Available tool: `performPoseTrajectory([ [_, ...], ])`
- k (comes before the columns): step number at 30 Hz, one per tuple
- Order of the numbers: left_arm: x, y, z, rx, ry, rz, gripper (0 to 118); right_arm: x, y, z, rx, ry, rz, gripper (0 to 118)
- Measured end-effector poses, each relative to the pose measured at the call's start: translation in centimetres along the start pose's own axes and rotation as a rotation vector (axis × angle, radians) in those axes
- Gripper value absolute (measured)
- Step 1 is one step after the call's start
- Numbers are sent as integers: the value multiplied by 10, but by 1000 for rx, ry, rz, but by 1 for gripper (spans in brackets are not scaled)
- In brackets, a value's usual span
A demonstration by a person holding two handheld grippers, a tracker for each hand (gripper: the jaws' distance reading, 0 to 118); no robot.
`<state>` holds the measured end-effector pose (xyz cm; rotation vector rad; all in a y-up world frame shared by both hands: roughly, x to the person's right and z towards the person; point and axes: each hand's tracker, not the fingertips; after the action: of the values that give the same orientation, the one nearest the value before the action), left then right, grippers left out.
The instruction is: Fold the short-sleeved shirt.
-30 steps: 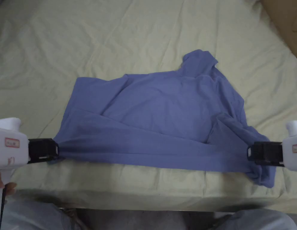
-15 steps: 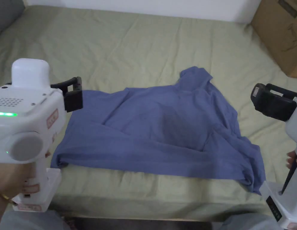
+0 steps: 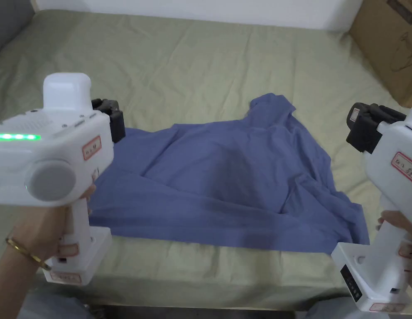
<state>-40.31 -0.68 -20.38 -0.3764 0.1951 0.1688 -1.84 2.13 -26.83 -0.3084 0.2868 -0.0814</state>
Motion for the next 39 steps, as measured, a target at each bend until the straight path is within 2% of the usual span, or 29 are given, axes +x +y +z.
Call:
performPoseTrajectory([
  [2,-13,14,-22,-29,43,50,1,1,2,-9,-21,11,-6,0],
  [3,-18,22,-34,-59,51,80,10,1,3,-13,-30,13,-2,0],
  [4,-25,30,-51,-110,46,117,32,1,4,-19,-41,13,13,0],
  [5,-35,37,-72,-168,41,150,77,1,4,-25,-53,10,26,0],
  [6,-44,43,-93,-230,38,174,105,2,5,-31,-60,7,32,0],
  [7,-51,47,-114,-299,62,193,118,0,7,-37,-67,6,38,0],
  [8,-57,49,-131,-342,76,214,118,1,8,-44,-76,4,45,0],
  [12,-75,48,-198,-482,84,253,118,1,11,-73,-111,-9,49,0],
  [17,-81,26,-278,-663,148,122,115,5,10,-116,-174,-26,49,0],
  [19,-81,15,-298,-672,185,73,105,7,7,-133,-201,-37,64,0],
  [20,-82,9,-309,-691,197,61,95,9,6,-142,-213,-39,70,0],
  [23,-85,-15,-330,-789,216,64,89,11,-1,-161,-248,-60,71,0],
  [24,-84,-23,-332,-815,222,74,80,13,-3,-165,-259,-62,65,0],
  [26,-82,-37,-326,-775,243,39,51,15,-8,-175,-293,-68,45,0],
  [27,-78,-34,-320,-724,225,23,50,15,-10,-178,-300,-67,42,0],
  [28,-74,-32,-318,-730,222,-3,41,15,-11,-180,-305,-69,39,0],
  [29,-72,-28,-314,-713,228,-33,13,15,-11,-182,-311,-70,38,0],
  [30,-74,-29,-308,-682,261,-54,2,15,-10,-184,-316,-70,37,0],
  [32,-79,-24,-298,-675,196,0,2,15,-6,-190,-322,-63,30,0],
  [36,-88,-7,-270,-499,211,17,2,20,4,-218,-364,-62,52,0],
  [37,-90,-1,-264,-476,212,17,2,21,5,-228,-382,-67,63,2],
  [38,-93,4,-257,-463,206,15,2,24,5,-241,-425,-69,82,19],
  [39,-95,9,-252,-445,197,17,2,26,6,-251,-449,-66,88,41],
])
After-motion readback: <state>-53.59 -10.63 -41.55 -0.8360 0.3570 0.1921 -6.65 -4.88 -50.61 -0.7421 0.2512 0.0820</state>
